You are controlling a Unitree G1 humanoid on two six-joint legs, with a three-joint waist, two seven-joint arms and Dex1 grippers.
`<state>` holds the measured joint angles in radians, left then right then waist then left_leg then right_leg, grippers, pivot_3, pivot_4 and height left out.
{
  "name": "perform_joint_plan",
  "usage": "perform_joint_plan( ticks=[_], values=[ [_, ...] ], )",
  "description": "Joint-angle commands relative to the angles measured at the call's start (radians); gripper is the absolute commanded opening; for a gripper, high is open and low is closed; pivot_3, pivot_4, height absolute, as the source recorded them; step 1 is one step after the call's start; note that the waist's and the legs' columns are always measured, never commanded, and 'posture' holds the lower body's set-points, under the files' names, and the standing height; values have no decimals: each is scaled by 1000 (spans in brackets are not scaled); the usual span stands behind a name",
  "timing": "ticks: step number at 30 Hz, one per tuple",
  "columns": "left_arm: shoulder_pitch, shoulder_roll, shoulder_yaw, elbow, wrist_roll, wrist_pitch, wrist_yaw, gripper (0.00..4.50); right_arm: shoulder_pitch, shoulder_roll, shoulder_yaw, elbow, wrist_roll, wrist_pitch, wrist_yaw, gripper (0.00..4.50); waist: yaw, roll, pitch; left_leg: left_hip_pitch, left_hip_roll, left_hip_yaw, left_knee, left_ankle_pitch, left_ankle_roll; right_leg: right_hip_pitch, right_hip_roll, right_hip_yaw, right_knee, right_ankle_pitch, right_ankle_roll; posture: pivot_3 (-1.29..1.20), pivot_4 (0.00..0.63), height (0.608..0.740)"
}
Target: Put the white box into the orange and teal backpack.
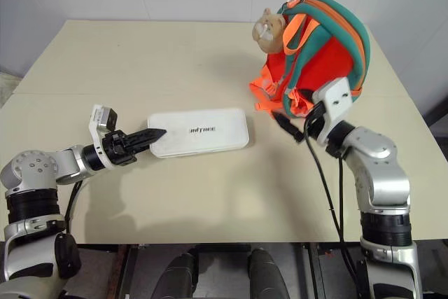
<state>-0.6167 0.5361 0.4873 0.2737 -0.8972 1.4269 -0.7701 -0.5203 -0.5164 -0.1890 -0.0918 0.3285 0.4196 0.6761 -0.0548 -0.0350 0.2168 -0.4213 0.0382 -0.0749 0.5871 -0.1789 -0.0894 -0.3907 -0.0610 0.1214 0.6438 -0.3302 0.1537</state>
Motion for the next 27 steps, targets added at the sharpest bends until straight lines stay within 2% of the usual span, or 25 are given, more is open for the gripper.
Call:
perform_joint_plan(
  ticks=[1,9,19,22,27],
  values=[
    [26,-58,105,-92,-83,42,94,1307,-71,36,-45,125,26,-59,-41,4500,-1,0,0,0,0,0,0,0,0,0,0,0,0,0,0,0,150,740],
    [94,-214,263,-260,-202,66,319,1307,-314,91,-62,542,23,-237,-44,4500,-4,0,0,0,0,0,-1,0,0,-1,0,1,-1,1,1,0,150,740],
    [186,-300,289,-365,-358,36,491,1307,-506,174,-33,852,-22,-421,-46,4500,-8,0,0,-1,-1,1,-1,0,-1,0,0,2,-2,1,2,0,150,740],
    [210,-304,279,-380,-407,15,531,1307,-539,183,-30,932,-59,-480,-105,3876,-7,0,0,-1,-1,0,-1,0,-1,0,0,2,-2,1,2,0,150,740],
    [250,-287,254,-393,-483,-38,580,1307,-559,189,-30,963,-62,-500,-107,2117,-7,0,0,-1,-1,0,-1,0,-1,0,0,2,-3,1,2,0,150,740]
  ],
)
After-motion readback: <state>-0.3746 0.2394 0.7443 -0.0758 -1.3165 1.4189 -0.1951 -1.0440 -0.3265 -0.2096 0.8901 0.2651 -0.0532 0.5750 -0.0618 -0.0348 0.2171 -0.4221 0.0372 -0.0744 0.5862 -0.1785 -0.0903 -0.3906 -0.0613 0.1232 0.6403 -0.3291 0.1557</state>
